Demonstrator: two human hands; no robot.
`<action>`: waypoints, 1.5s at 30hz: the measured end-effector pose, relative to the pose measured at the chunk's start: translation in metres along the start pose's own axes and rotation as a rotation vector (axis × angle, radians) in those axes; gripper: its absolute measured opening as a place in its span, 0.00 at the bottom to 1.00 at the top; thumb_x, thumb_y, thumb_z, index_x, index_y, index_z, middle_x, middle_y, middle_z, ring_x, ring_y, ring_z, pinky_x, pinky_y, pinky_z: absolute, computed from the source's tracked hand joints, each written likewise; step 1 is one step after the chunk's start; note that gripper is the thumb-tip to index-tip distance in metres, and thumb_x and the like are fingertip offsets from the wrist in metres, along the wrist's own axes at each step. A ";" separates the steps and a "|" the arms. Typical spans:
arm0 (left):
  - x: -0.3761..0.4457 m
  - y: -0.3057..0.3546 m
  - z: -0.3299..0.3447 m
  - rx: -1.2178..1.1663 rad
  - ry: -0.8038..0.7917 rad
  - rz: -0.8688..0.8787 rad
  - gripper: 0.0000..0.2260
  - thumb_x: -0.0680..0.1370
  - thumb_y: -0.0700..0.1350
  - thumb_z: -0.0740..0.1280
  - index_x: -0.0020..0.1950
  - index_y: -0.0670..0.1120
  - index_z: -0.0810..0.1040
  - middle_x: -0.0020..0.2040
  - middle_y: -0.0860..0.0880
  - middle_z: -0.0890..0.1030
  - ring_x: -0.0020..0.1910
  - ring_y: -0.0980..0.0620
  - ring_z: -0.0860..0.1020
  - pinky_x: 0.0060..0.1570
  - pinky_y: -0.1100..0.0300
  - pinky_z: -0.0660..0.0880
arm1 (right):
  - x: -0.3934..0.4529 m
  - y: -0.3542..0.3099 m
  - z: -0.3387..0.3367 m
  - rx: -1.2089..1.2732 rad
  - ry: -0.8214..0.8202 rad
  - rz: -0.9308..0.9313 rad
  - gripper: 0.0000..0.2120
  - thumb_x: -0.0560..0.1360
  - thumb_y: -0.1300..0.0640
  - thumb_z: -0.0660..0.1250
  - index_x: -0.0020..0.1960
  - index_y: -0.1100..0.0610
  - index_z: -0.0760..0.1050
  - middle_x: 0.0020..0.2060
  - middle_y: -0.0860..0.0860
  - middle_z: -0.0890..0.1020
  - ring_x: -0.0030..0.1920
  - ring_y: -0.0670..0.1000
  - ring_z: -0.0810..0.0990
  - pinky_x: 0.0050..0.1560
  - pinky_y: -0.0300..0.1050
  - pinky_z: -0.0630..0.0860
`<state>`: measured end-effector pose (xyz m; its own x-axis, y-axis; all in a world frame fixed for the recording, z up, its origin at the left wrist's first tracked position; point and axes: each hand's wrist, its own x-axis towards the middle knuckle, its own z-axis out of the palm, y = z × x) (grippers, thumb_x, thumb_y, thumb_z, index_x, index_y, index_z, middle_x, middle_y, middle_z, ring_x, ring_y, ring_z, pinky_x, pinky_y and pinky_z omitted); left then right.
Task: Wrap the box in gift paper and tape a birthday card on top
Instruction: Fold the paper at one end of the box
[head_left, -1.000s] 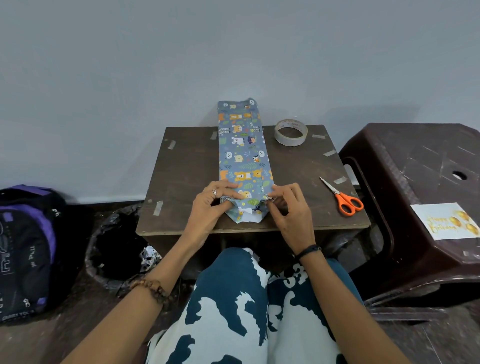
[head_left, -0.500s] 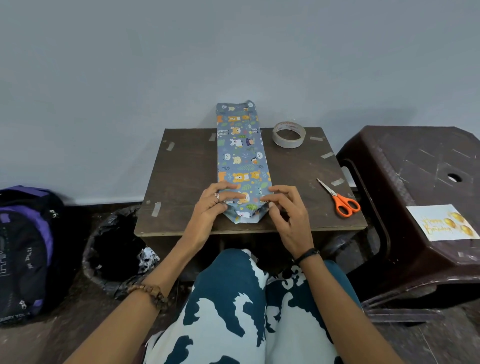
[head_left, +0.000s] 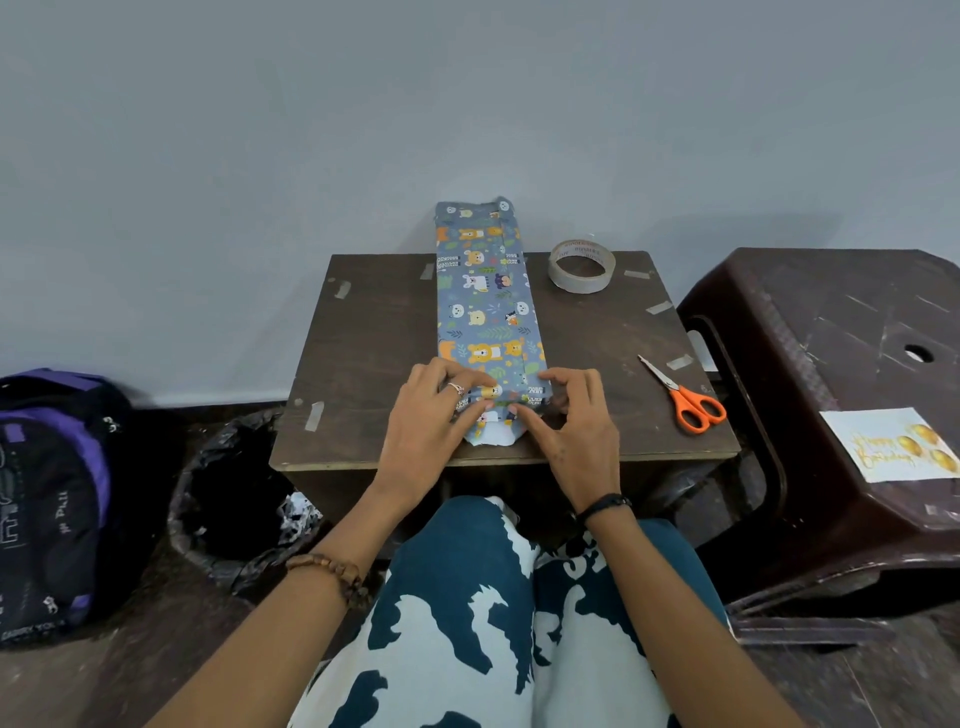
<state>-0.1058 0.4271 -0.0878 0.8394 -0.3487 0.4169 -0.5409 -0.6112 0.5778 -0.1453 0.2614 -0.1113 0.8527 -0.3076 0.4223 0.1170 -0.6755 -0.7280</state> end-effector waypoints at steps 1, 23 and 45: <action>0.002 -0.002 -0.001 0.031 -0.007 0.023 0.08 0.76 0.46 0.67 0.54 0.52 0.79 0.48 0.54 0.72 0.49 0.59 0.66 0.46 0.66 0.66 | 0.000 0.000 0.000 0.007 -0.001 -0.003 0.17 0.69 0.49 0.73 0.54 0.51 0.74 0.49 0.41 0.69 0.42 0.39 0.73 0.38 0.39 0.76; -0.004 -0.020 -0.025 -0.510 -0.257 -0.064 0.14 0.80 0.43 0.58 0.63 0.46 0.77 0.65 0.58 0.74 0.71 0.62 0.63 0.67 0.72 0.57 | -0.003 -0.003 -0.016 0.088 -0.119 -0.101 0.20 0.72 0.43 0.64 0.60 0.50 0.75 0.59 0.46 0.70 0.55 0.35 0.70 0.50 0.26 0.70; -0.006 -0.022 0.000 -0.480 -0.032 -0.111 0.21 0.72 0.27 0.66 0.54 0.52 0.79 0.58 0.59 0.78 0.67 0.61 0.69 0.67 0.67 0.63 | -0.004 -0.022 0.027 -0.387 0.196 -0.468 0.05 0.70 0.54 0.68 0.43 0.54 0.79 0.43 0.50 0.80 0.47 0.48 0.72 0.53 0.47 0.66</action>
<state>-0.0984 0.4427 -0.1032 0.8906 -0.3260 0.3171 -0.4052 -0.2520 0.8788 -0.1374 0.2954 -0.1114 0.6428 -0.0137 0.7659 0.2303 -0.9501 -0.2103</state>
